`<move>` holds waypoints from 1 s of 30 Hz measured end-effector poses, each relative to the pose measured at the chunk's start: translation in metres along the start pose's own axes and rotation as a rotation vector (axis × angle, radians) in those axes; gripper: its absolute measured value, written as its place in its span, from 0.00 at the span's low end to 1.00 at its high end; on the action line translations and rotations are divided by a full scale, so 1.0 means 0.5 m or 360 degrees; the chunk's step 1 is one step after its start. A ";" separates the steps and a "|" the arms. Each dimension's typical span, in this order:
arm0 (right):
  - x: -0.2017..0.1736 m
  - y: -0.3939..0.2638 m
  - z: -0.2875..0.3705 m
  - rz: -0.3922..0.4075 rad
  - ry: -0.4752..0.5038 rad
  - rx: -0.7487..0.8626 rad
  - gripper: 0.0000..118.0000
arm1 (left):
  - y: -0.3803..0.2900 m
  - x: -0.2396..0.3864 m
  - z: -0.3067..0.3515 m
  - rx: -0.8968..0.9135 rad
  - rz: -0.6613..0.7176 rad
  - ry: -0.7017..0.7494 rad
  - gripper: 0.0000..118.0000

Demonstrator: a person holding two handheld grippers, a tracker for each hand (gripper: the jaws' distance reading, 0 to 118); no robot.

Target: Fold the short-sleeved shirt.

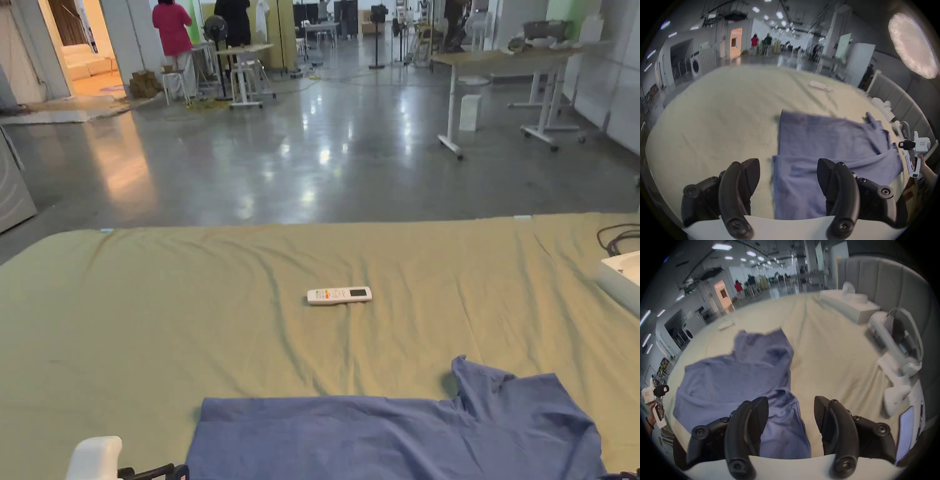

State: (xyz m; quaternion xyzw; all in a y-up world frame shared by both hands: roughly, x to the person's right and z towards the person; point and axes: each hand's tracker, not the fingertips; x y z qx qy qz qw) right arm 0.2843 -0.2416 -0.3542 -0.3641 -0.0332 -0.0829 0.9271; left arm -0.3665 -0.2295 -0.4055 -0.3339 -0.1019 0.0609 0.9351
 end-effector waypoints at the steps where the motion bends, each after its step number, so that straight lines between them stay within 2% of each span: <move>1: -0.009 0.003 0.055 0.0025 -0.0003 0.0099 0.55 | 0.010 0.013 0.054 0.0072 -0.0045 -0.0030 0.66; 5: -0.066 -0.012 0.274 0.0103 -0.0025 0.0500 0.57 | 0.031 0.089 0.254 0.0396 -0.0119 -0.0076 0.66; 7: -0.099 -0.033 0.372 0.0156 -0.0010 0.0673 0.57 | 0.020 0.138 0.342 0.0585 -0.0168 0.0002 0.66; 10: -0.150 -0.065 0.465 0.0220 -0.0071 0.0815 0.57 | -0.006 0.202 0.433 0.0781 -0.0235 0.0132 0.66; 13: -0.194 -0.096 0.520 0.0248 -0.0033 0.0869 0.53 | -0.031 0.256 0.494 0.0858 -0.0290 0.0195 0.64; 14: -0.207 -0.106 0.533 0.0233 -0.0009 0.0887 0.39 | -0.040 0.271 0.511 0.0871 -0.0296 0.0186 0.60; 15: -0.219 -0.115 0.545 0.0229 0.0038 0.0892 0.20 | -0.050 0.287 0.528 0.0874 -0.0303 0.0176 0.50; 16: -0.216 -0.127 0.539 0.0232 0.0039 0.0900 0.01 | -0.058 0.299 0.541 0.0875 -0.0297 0.0172 0.28; 17: -0.226 -0.133 0.542 0.0220 0.0028 0.0913 0.00 | -0.062 0.305 0.548 0.0870 -0.0299 0.0150 0.01; 19: -0.247 -0.146 0.549 0.0234 0.0019 0.0947 0.00 | -0.078 0.317 0.563 0.0873 -0.0261 0.0108 0.01; 21: -0.261 -0.154 0.550 0.0273 0.0110 0.0911 0.00 | -0.096 0.323 0.569 0.0909 -0.0251 0.0106 0.01; 24: -0.277 -0.158 0.549 0.0337 0.0077 0.0925 0.00 | -0.104 0.330 0.571 0.0908 -0.0253 0.0185 0.01; 30: -0.271 -0.155 0.543 0.0296 0.0130 0.0901 0.00 | -0.103 0.326 0.569 0.0867 -0.0252 0.0143 0.01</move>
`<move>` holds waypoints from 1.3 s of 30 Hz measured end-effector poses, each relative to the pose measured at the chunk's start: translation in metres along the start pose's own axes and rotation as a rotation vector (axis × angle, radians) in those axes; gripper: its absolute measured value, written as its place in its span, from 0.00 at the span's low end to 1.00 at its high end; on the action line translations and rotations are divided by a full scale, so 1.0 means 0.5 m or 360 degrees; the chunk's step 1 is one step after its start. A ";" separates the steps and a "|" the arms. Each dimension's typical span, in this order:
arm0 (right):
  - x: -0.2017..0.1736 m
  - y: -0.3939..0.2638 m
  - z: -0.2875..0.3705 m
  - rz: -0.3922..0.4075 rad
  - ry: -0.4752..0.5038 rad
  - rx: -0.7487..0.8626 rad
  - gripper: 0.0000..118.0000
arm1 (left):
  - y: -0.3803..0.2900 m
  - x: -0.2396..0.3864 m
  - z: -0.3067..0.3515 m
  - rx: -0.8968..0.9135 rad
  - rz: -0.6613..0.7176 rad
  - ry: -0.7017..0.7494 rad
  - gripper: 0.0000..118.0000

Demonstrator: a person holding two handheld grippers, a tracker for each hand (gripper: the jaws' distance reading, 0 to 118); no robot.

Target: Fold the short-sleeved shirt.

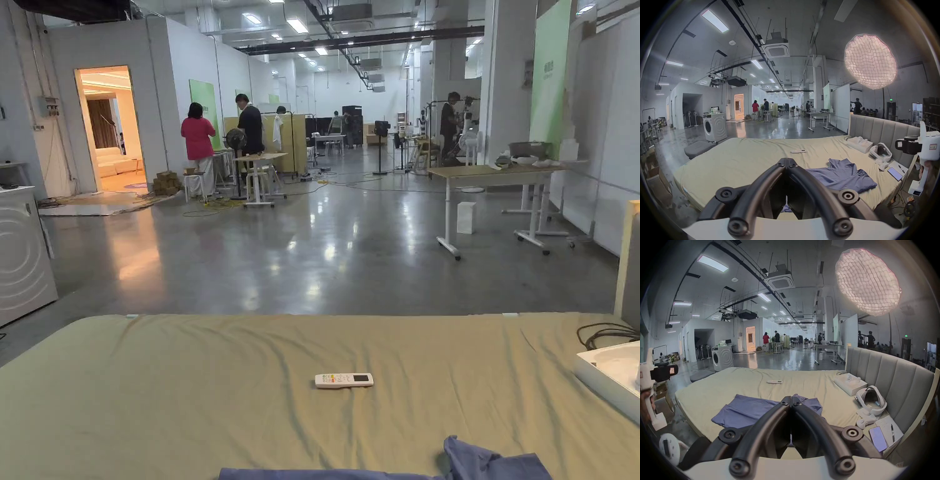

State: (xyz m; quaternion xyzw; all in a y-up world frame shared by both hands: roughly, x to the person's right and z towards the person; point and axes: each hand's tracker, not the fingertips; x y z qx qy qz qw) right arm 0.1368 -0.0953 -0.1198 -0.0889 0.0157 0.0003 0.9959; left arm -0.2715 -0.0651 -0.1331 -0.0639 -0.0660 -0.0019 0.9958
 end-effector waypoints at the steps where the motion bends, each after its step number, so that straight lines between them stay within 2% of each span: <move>1: 0.001 -0.002 -0.001 -0.0003 -0.0001 0.0002 0.00 | 0.000 -0.002 -0.001 0.0001 -0.0004 -0.0006 0.01; 7: 0.009 -0.005 -0.009 -0.0034 -0.0020 -0.0030 0.00 | -0.007 -0.002 -0.027 -0.0037 0.0000 -0.0047 0.01; 8: 0.013 -0.009 -0.010 -0.0054 -0.0012 -0.0039 0.00 | -0.013 -0.005 -0.037 -0.0067 -0.0002 -0.0044 0.07; 9: 0.016 -0.013 -0.011 -0.0072 -0.0002 -0.0056 0.00 | -0.025 -0.007 -0.047 -0.0084 0.0003 0.0019 0.20; 10: 0.015 -0.015 -0.012 -0.0075 -0.0003 -0.0068 0.00 | -0.036 -0.013 -0.057 -0.0102 -0.0018 0.0115 0.41; 11: 0.017 -0.020 -0.011 -0.0071 -0.0004 -0.0086 0.00 | -0.048 -0.026 -0.068 -0.0137 -0.0031 0.0132 0.70; 12: 0.018 -0.026 -0.011 -0.0065 -0.0004 -0.0112 0.00 | -0.061 -0.043 -0.083 -0.0176 -0.0019 0.0102 0.80; 13: 0.021 -0.034 -0.011 -0.0063 -0.0002 -0.0144 0.00 | -0.079 -0.063 -0.103 -0.0255 0.0029 0.0058 0.81; 15: 0.024 -0.050 -0.014 -0.0060 -0.0006 -0.0204 0.00 | -0.123 -0.113 -0.147 -0.0375 0.0120 -0.0048 0.81; 20: 0.035 -0.092 -0.035 -0.0108 -0.0018 -0.0349 0.00 | -0.277 -0.211 -0.301 -0.0749 0.0264 -0.0089 0.81; 24: 0.039 -0.111 -0.053 -0.0140 -0.0043 -0.0444 0.00 | -0.395 -0.241 -0.403 -0.1023 0.0233 -0.0075 0.81; 25: 0.042 -0.116 -0.058 -0.0155 -0.0046 -0.0480 0.00 | -0.414 -0.248 -0.420 -0.1056 0.0202 -0.0079 0.79; 27: 0.044 -0.123 -0.063 -0.0163 -0.0069 -0.0511 0.00 | -0.440 -0.255 -0.447 -0.1134 0.0221 -0.0039 0.53; 31: 0.044 -0.138 -0.074 -0.0176 -0.0084 -0.0576 0.00 | -0.457 -0.256 -0.480 -0.1219 0.0205 0.0124 0.50; 32: 0.043 -0.142 -0.075 -0.0173 -0.0079 -0.0587 0.00 | -0.454 -0.252 -0.482 -0.1203 0.0207 0.0051 0.50; 39: 0.033 -0.170 -0.076 -0.0201 -0.0025 -0.0657 0.00 | -0.456 -0.243 -0.486 -0.1243 0.0180 0.0043 0.47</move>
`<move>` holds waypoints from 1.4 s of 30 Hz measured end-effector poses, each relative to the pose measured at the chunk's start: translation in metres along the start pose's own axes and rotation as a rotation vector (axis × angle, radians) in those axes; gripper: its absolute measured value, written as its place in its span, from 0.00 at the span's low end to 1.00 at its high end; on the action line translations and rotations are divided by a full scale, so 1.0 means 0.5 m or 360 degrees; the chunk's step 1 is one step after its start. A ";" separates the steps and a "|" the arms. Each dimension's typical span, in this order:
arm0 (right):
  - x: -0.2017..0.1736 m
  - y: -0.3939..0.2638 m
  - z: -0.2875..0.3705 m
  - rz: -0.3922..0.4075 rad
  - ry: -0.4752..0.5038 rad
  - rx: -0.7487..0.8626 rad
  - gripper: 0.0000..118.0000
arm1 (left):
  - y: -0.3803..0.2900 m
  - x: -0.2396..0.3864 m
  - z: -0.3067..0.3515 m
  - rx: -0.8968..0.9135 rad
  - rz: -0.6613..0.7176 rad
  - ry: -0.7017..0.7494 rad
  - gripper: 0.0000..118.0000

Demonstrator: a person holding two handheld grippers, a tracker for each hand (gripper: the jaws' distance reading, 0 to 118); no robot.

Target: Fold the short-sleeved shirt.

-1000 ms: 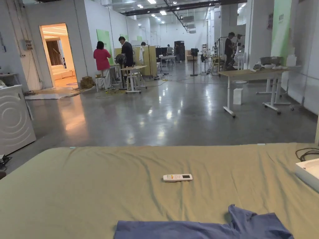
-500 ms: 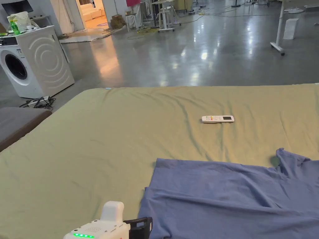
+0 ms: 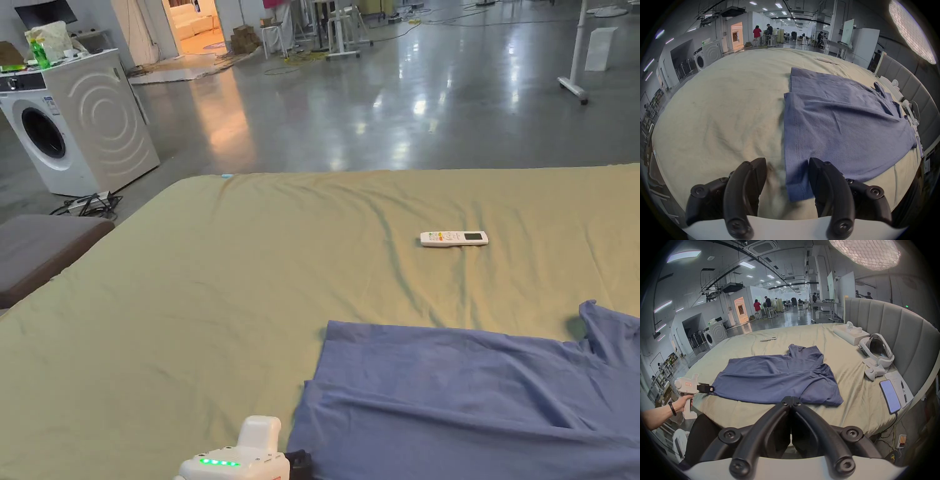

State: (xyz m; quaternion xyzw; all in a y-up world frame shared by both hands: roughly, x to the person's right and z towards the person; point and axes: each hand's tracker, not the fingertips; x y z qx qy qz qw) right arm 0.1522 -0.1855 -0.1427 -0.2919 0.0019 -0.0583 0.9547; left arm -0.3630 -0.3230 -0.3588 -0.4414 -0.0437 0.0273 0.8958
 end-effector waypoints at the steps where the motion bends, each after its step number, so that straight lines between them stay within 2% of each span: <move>1: 0.000 -0.001 0.001 -0.0001 0.0003 -0.0002 0.00 | 0.000 0.004 -0.001 -0.0004 -0.0005 0.0017 0.44; 5: 0.013 -0.007 0.008 -0.0025 0.0007 0.0009 0.00 | 0.009 0.034 0.014 -0.0045 -0.0139 0.0016 0.12; 8: 0.038 -0.008 0.003 -0.0070 -0.0020 0.0001 0.00 | 0.009 0.050 0.012 -0.0070 -0.0197 -0.0014 0.08; 9: 0.050 -0.009 -0.002 -0.0095 -0.0040 0.0004 0.10 | 0.006 0.056 0.005 -0.0082 -0.0240 0.0018 0.08; 10: 0.063 -0.008 -0.010 -0.0123 -0.0058 0.0006 0.29 | 0.005 0.061 0.003 -0.0081 -0.0277 0.0031 0.08; 11: 0.077 -0.007 -0.020 -0.0157 -0.0093 -0.0004 0.57 | 0.004 0.067 0.005 -0.0074 -0.0298 0.0047 0.08; 12: 0.095 -0.005 -0.036 -0.0181 -0.0113 -0.0011 0.71 | 0.005 0.068 0.002 -0.0093 -0.0334 0.0051 0.08; 15: 0.157 -0.007 -0.125 -0.0284 -0.0087 -0.0149 0.70 | 0.016 0.064 -0.017 -0.0168 -0.0352 0.0042 0.08; 17: 0.195 -0.011 -0.197 -0.0348 -0.0137 -0.0223 0.70 | 0.027 0.056 -0.028 -0.0210 -0.0281 0.0036 0.08; 20: 0.245 -0.017 -0.308 -0.0396 -0.0225 -0.0312 0.68 | 0.028 0.054 -0.026 -0.0219 -0.0289 0.0032 0.08; 21: 0.254 -0.019 -0.340 -0.0376 -0.0212 -0.0354 0.64 | 0.025 0.051 -0.025 -0.0213 -0.0299 0.0027 0.08; 22: 0.259 -0.022 -0.365 -0.0345 -0.0206 -0.0413 0.52 | 0.025 0.050 -0.025 -0.0210 -0.0292 0.0026 0.08; 23: 0.254 -0.032 -0.382 -0.0256 -0.0234 -0.0465 0.30 | 0.025 0.049 -0.025 -0.0207 -0.0279 0.0021 0.08; 24: 0.239 -0.039 -0.396 -0.0140 -0.0258 -0.0510 0.18 | 0.025 0.047 -0.026 -0.0206 -0.0257 0.0018 0.08; 25: 0.218 -0.044 -0.399 -0.0024 -0.0293 -0.0508 0.12 | 0.025 0.046 -0.025 -0.0205 -0.0243 0.0017 0.08; 26: 0.198 -0.046 -0.393 0.0017 -0.0234 -0.0466 0.09 | 0.024 0.045 -0.025 -0.0201 -0.0226 0.0016 0.08; 28: 0.176 -0.048 -0.390 0.0078 -0.0315 -0.0480 0.08 | 0.019 0.045 -0.022 -0.0183 -0.0208 0.0017 0.08; 30: 0.193 -0.042 -0.396 0.0032 -0.0283 -0.0483 0.07 | 0.017 0.042 -0.012 -0.0164 -0.0202 0.0006 0.05; 32: 0.217 -0.029 -0.377 -0.0110 -0.0224 -0.0483 0.07 | 0.019 0.039 0.026 -0.0067 -0.0193 -0.0014 0.04; 34: 0.212 -0.015 -0.339 -0.0058 -0.0268 -0.0406 0.07 | 0.016 0.041 0.070 0.0038 -0.0176 0.0042 0.04; 36: 0.214 -0.005 -0.301 0.0008 -0.0308 -0.0374 0.07 | 0.019 0.038 0.109 0.0054 -0.0073 -0.0026 0.04; 37: 0.213 -0.001 -0.289 0.0000 -0.0320 -0.0382 0.07 | 0.012 0.036 0.130 0.0127 -0.0053 -0.0047 0.04; 39: 0.210 -0.003 -0.253 -0.0039 -0.0355 -0.0394 0.07 | -0.001 0.034 0.157 0.0057 -0.0064 -0.0043 0.04; 42: 0.206 -0.031 -0.203 -0.0006 -0.0404 -0.0418 0.07 | -0.047 0.014 0.188 0.0005 -0.0052 -0.0053 0.04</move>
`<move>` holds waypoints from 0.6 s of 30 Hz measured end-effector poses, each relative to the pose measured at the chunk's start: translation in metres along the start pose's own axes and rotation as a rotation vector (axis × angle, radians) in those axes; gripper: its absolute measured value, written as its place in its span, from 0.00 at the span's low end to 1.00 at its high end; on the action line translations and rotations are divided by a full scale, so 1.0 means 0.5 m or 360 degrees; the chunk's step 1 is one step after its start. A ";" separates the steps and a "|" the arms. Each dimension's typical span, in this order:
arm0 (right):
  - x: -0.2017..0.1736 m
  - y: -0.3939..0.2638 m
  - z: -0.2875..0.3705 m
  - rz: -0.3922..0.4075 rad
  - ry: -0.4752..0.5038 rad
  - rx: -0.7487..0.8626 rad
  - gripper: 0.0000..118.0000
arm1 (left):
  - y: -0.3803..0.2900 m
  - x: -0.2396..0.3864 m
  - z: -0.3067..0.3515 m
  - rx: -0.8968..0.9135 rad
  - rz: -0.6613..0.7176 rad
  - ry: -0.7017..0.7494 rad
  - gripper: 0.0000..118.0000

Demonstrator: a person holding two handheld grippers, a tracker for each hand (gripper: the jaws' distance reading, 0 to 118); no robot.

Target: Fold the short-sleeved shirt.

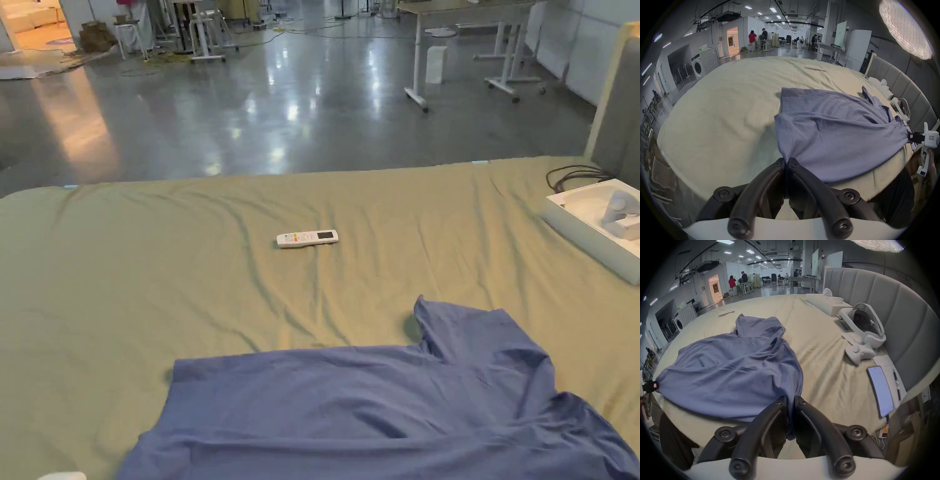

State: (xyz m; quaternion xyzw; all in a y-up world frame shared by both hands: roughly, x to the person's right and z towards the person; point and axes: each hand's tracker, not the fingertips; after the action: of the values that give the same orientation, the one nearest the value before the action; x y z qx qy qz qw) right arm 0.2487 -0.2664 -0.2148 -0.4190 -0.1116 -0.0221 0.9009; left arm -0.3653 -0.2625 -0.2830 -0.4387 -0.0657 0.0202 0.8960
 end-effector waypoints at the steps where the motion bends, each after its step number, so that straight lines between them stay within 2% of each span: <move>1: 0.003 -0.019 0.017 -0.0010 0.0007 -0.0002 0.07 | -0.022 -0.009 0.010 0.0020 0.0008 -0.0014 0.04; 4: 0.010 -0.078 0.033 -0.0108 0.0072 -0.0102 0.07 | -0.080 -0.026 0.011 -0.0048 0.0040 -0.0030 0.04; 5: 0.008 -0.096 0.030 -0.0087 0.0069 -0.0110 0.11 | -0.095 -0.028 0.006 -0.0083 0.0036 -0.0056 0.15; 6: 0.004 -0.115 0.025 -0.0074 0.0060 -0.0102 0.27 | -0.101 -0.029 -0.004 -0.0117 0.0054 -0.0105 0.35; 7: 0.002 -0.127 0.017 -0.0055 0.0058 -0.0080 0.27 | -0.112 -0.030 -0.008 -0.0054 0.0051 -0.0143 0.35; 8: 0.000 -0.136 0.008 -0.0036 0.0055 -0.0064 0.33 | -0.122 -0.029 -0.013 0.0004 0.0039 -0.0098 0.42; 10: -0.006 -0.143 -0.001 0.0007 0.0014 -0.0075 0.49 | -0.121 -0.035 -0.021 -0.0037 0.0052 -0.0072 0.70; 12: -0.002 -0.146 0.013 0.0028 0.0026 -0.0061 0.63 | -0.121 -0.033 0.009 0.0064 0.0084 -0.0096 0.73; 13: 0.002 -0.139 0.032 0.0039 0.0037 -0.0019 0.67 | -0.112 -0.025 0.039 0.0130 0.0079 -0.0115 0.73; 18: -0.022 -0.080 0.186 0.0024 0.0123 0.0438 0.67 | -0.052 0.063 0.215 0.0583 -0.0090 -0.0115 0.73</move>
State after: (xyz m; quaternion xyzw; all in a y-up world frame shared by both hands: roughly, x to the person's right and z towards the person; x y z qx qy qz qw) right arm 0.2155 -0.2221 -0.1294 -0.2911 -0.0756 -0.0158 0.9536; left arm -0.3494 -0.1913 -0.1940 -0.2651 -0.1055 0.0224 0.9582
